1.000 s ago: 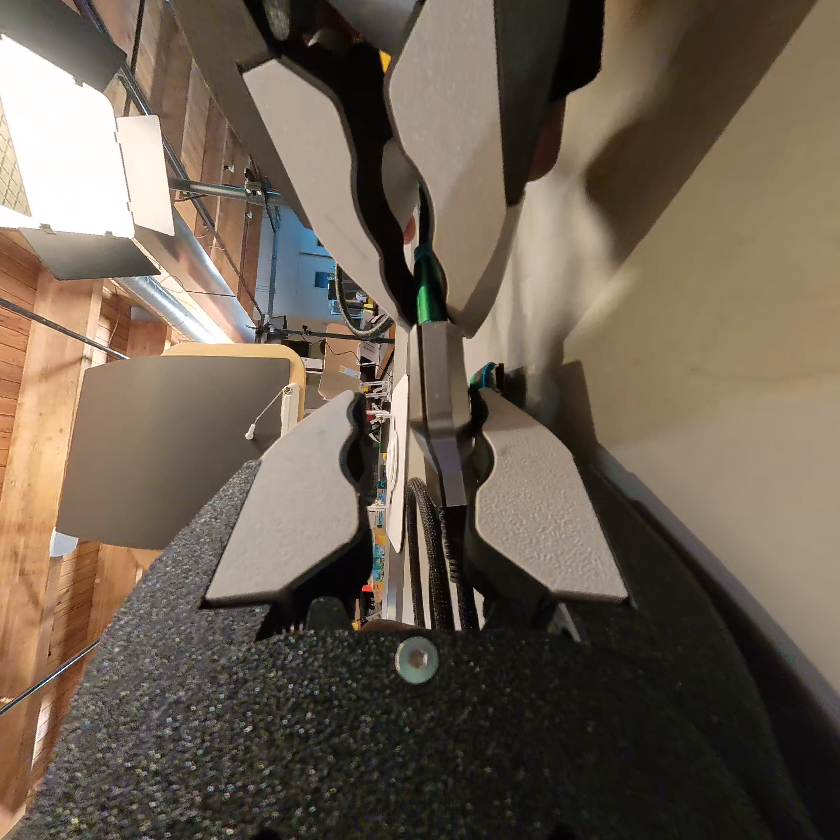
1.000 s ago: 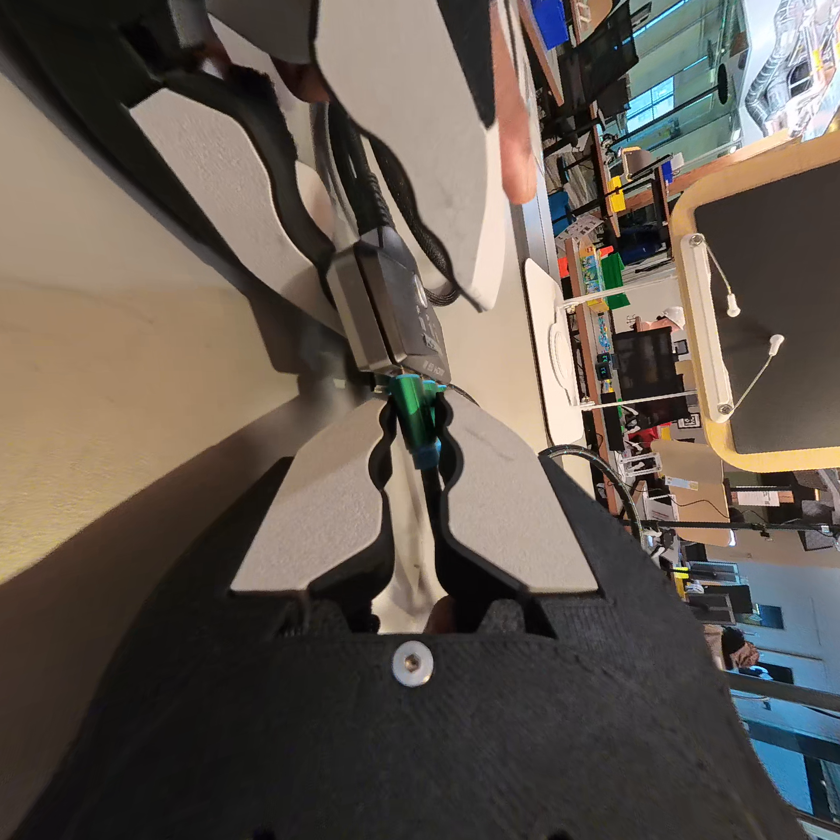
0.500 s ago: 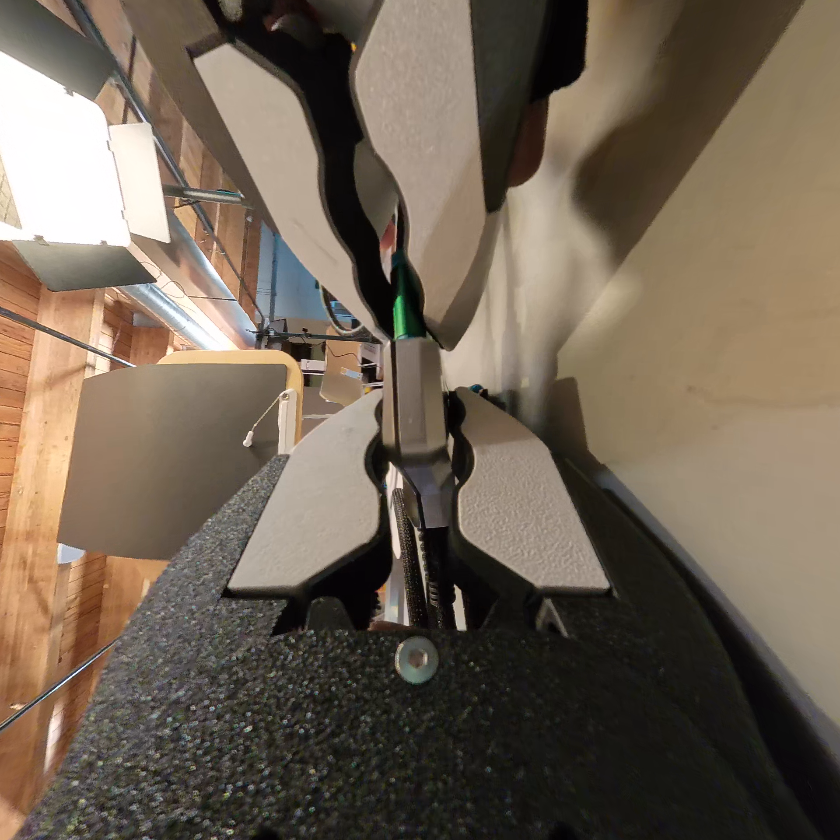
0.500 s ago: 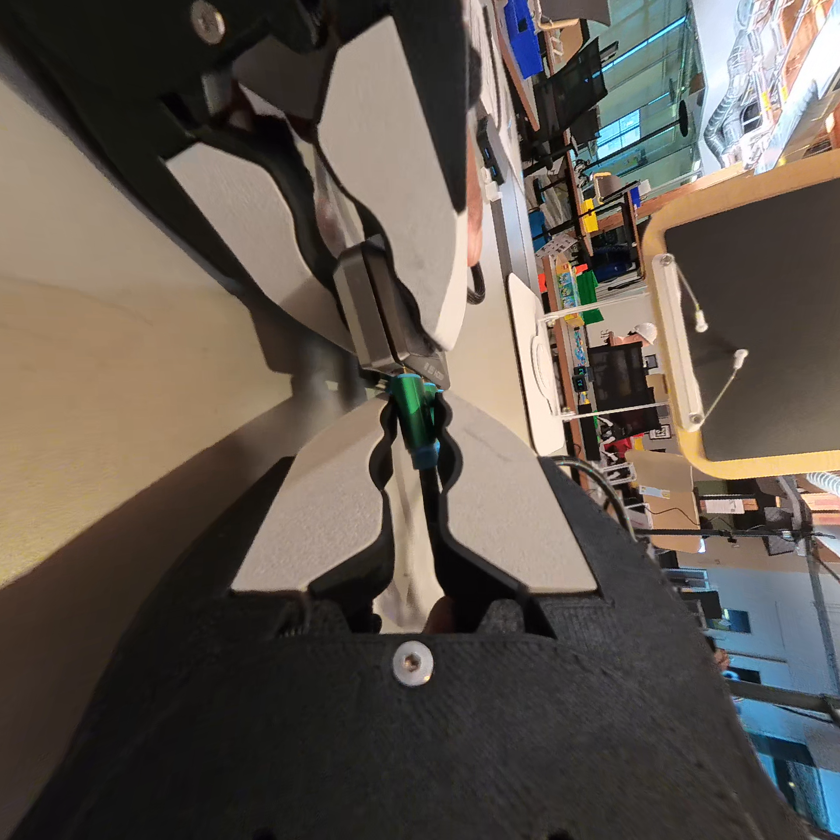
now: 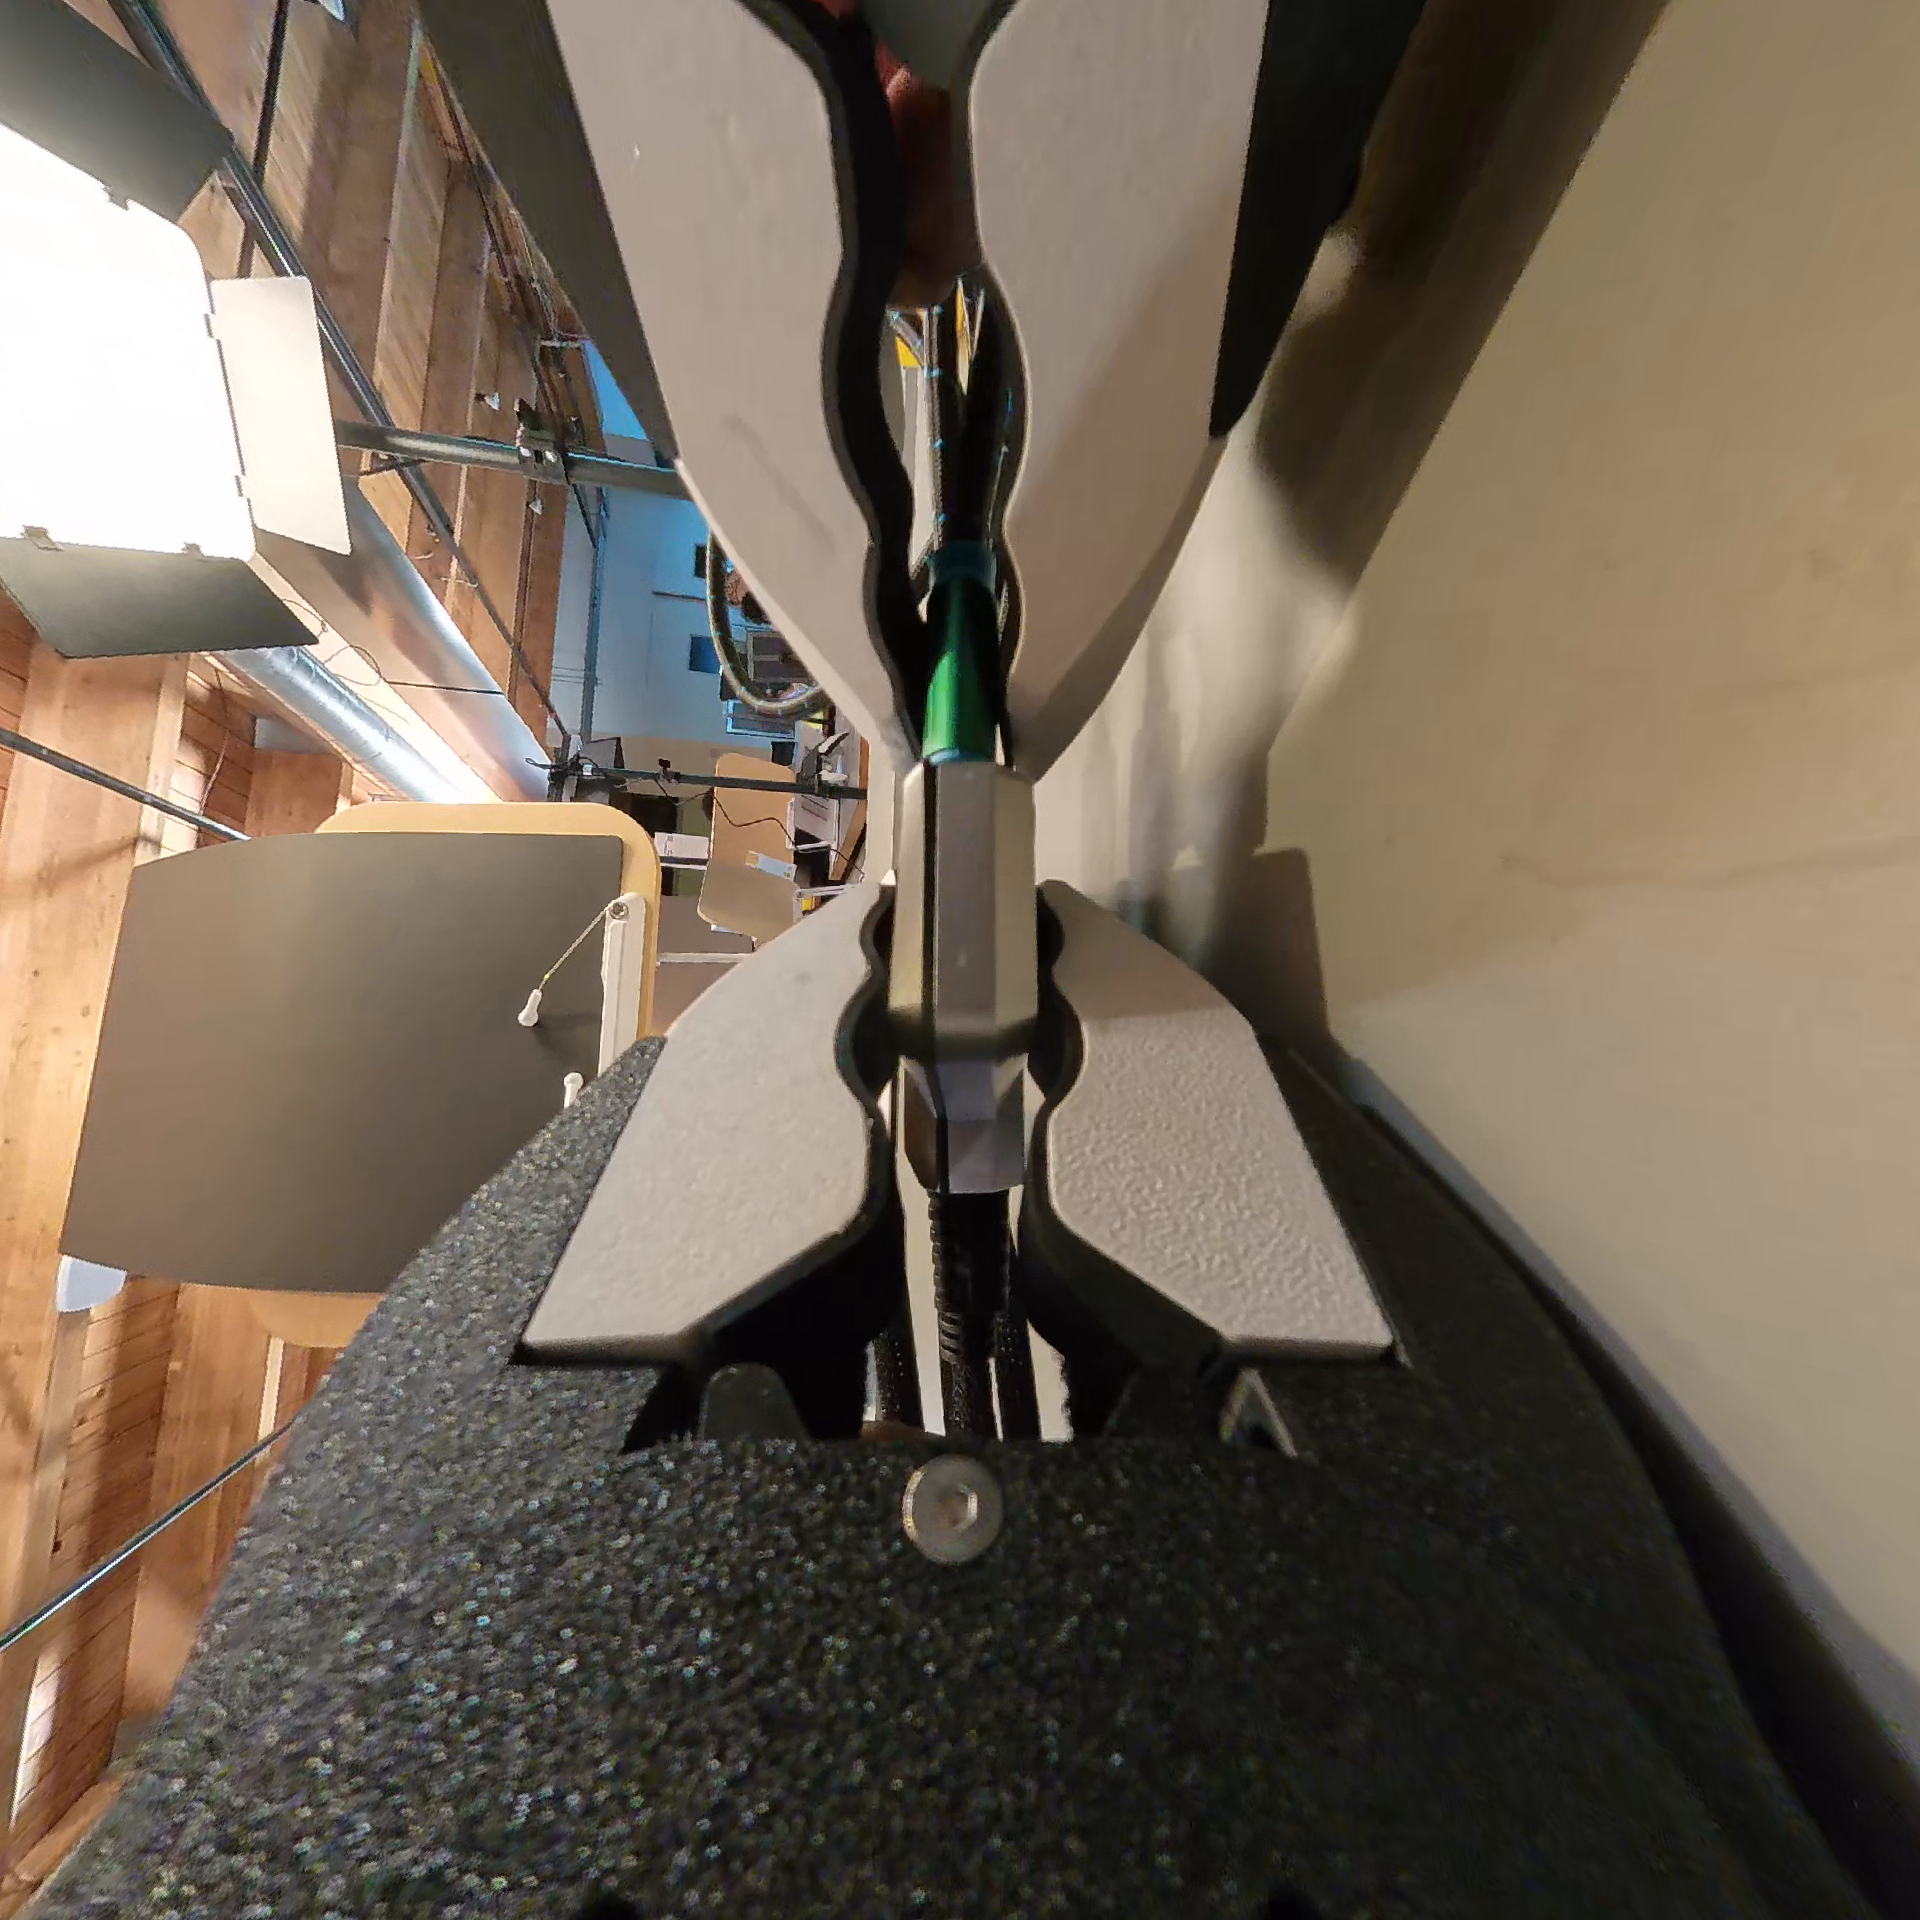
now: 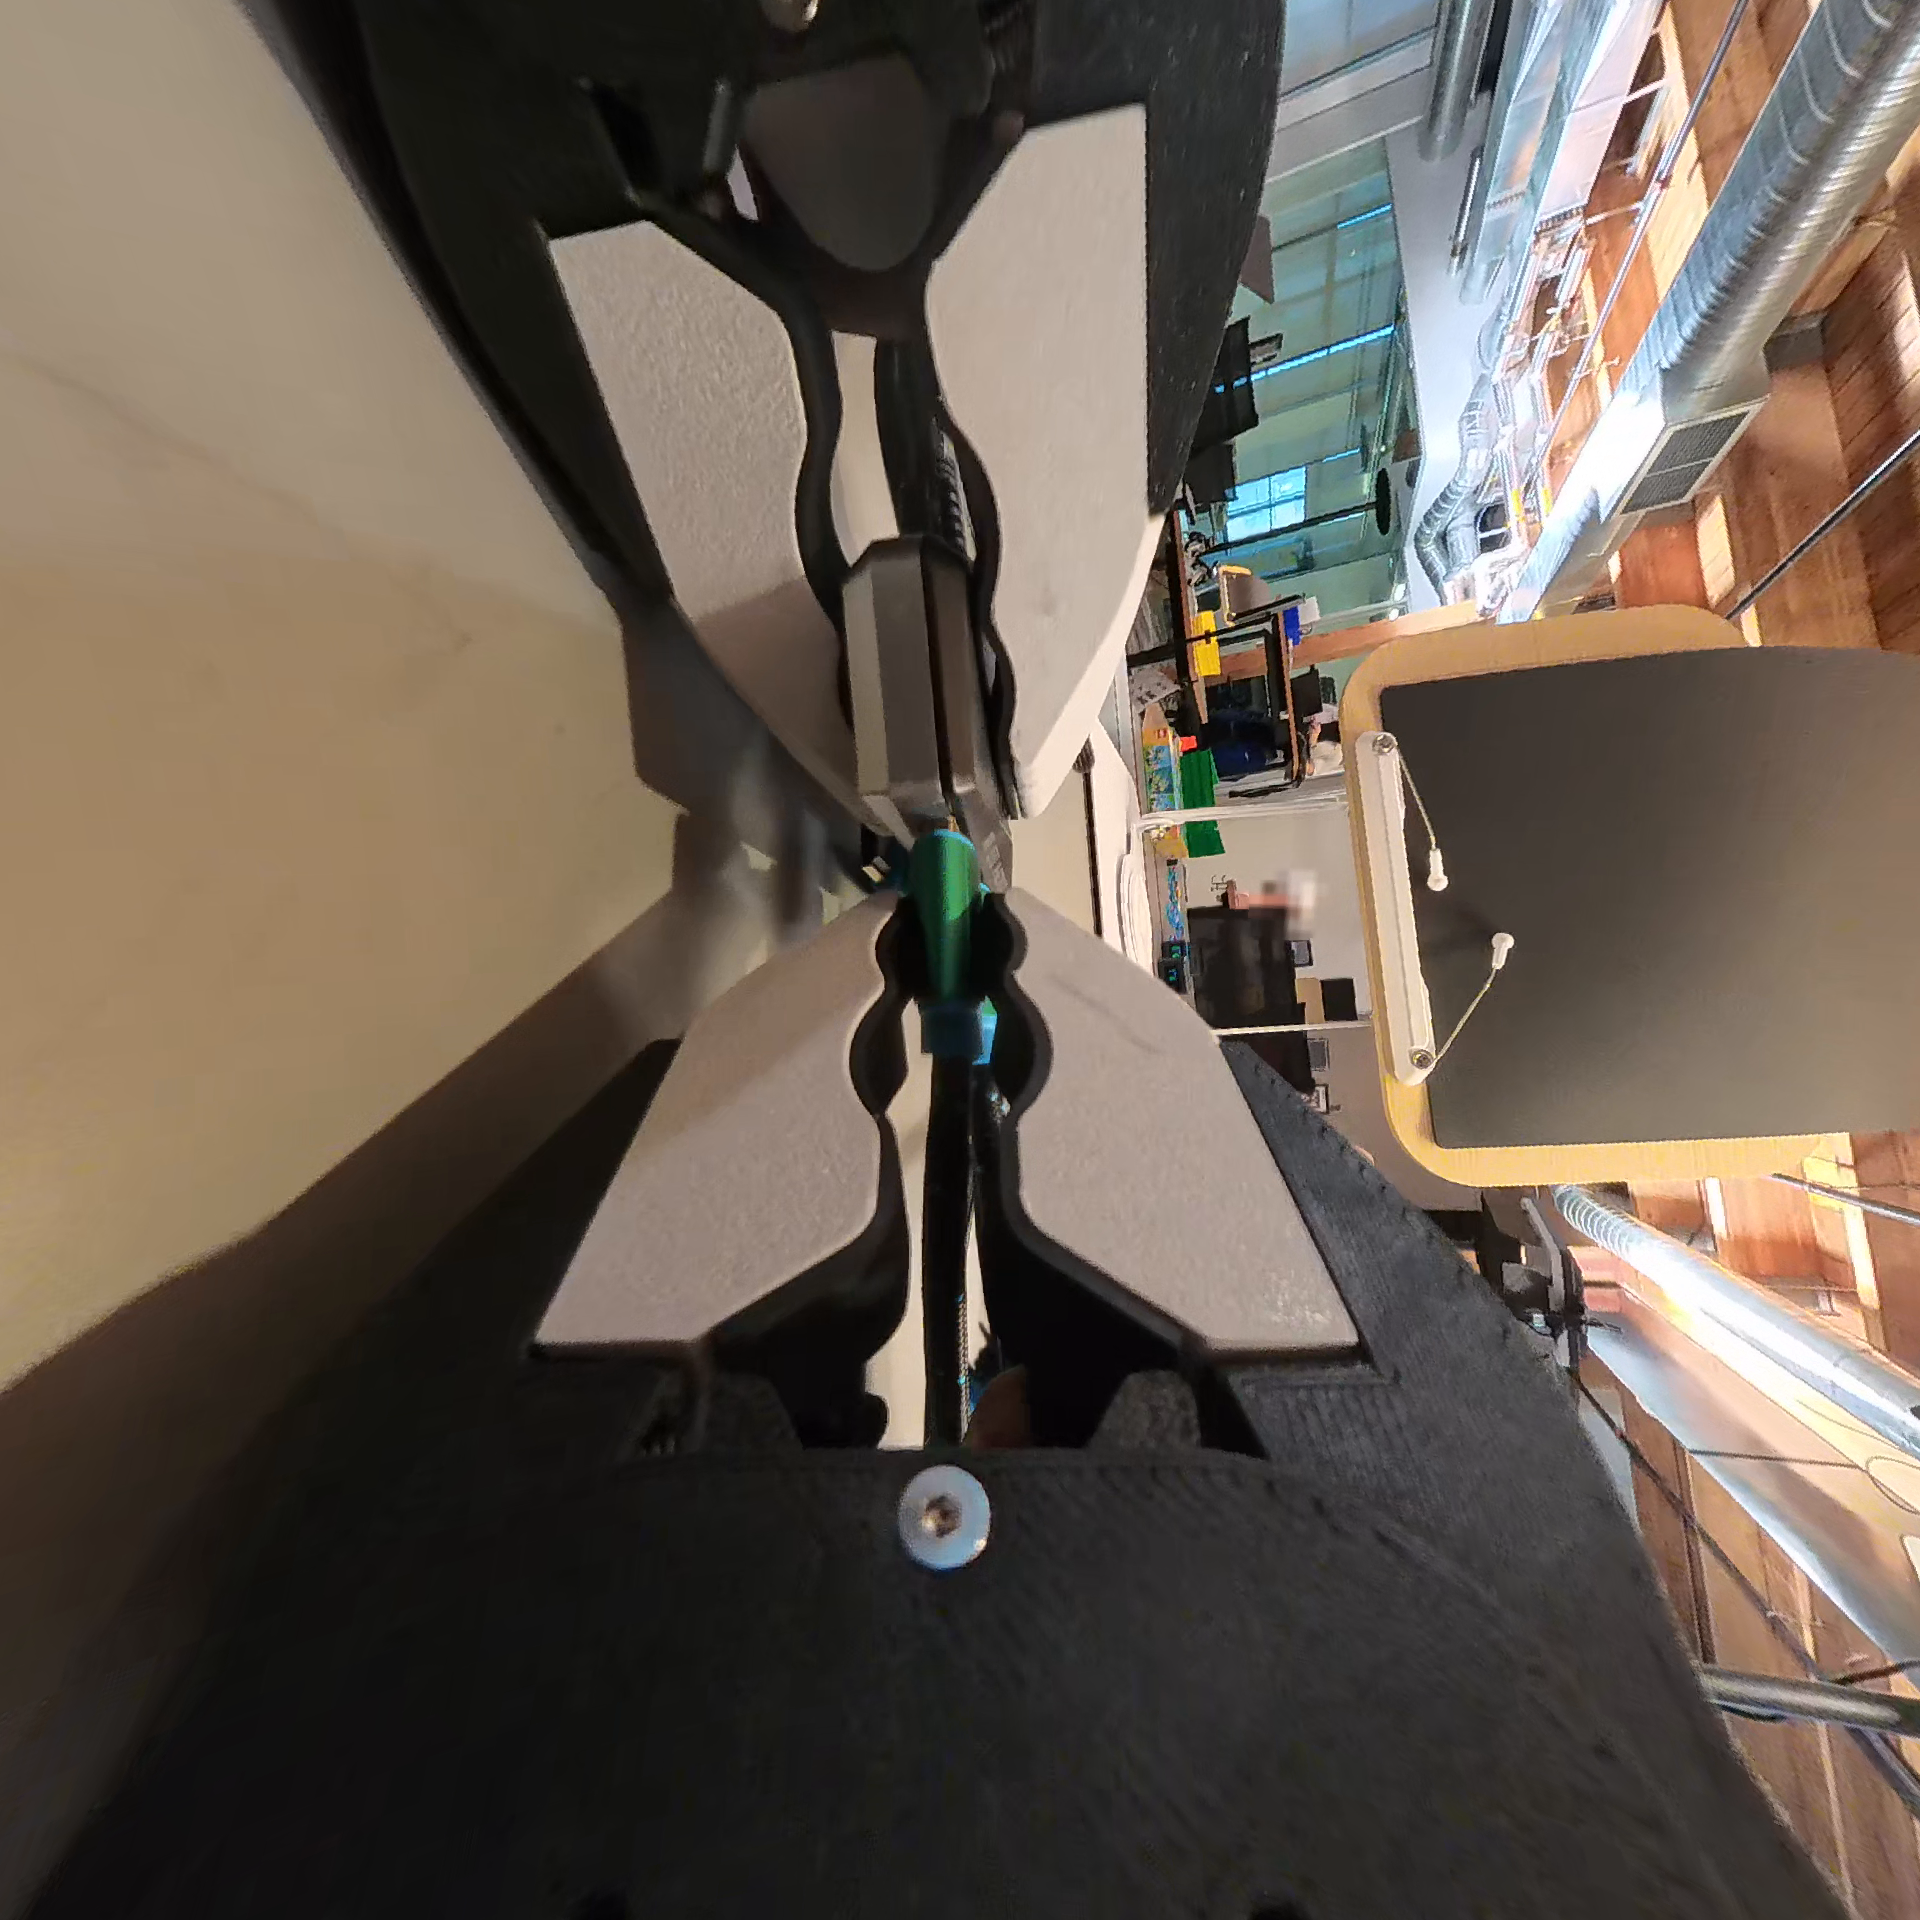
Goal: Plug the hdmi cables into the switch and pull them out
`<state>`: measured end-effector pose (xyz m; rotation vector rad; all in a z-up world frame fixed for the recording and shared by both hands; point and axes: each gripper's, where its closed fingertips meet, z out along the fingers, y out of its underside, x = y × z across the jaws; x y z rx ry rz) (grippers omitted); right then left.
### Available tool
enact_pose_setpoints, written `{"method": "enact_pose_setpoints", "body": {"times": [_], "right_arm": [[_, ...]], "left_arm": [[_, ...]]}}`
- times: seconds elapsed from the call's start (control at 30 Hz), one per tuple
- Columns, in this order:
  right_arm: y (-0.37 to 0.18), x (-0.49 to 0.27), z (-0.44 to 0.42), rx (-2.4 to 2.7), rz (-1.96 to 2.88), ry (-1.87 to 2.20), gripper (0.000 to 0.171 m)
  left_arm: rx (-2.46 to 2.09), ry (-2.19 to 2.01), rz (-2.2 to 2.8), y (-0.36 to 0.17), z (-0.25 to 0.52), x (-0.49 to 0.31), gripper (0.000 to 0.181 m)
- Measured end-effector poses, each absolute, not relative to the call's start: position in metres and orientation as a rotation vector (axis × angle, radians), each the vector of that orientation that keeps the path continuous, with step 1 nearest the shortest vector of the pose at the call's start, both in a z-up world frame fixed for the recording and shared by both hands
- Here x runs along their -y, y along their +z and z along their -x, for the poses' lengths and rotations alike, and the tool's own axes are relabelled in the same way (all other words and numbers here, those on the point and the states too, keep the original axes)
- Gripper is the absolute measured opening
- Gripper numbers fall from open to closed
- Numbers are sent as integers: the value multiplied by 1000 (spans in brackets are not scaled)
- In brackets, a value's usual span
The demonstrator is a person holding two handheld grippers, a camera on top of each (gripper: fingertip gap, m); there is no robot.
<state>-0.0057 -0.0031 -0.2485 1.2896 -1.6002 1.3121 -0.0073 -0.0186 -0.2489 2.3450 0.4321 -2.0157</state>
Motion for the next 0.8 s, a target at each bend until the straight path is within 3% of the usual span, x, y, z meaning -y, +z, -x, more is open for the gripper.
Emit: {"method": "enact_pose_setpoints", "body": {"times": [0.67, 0.8], "right_arm": [[-248, -10, -5, 1561, -1317, 1410, 13], [-239, -28, 43, 1604, -1186, 1411, 12]], "left_arm": [[-368, -2047, -2369, -248, -1, 8, 24], [-665, -1999, -2209, -241, -28, 72, 23]]}}
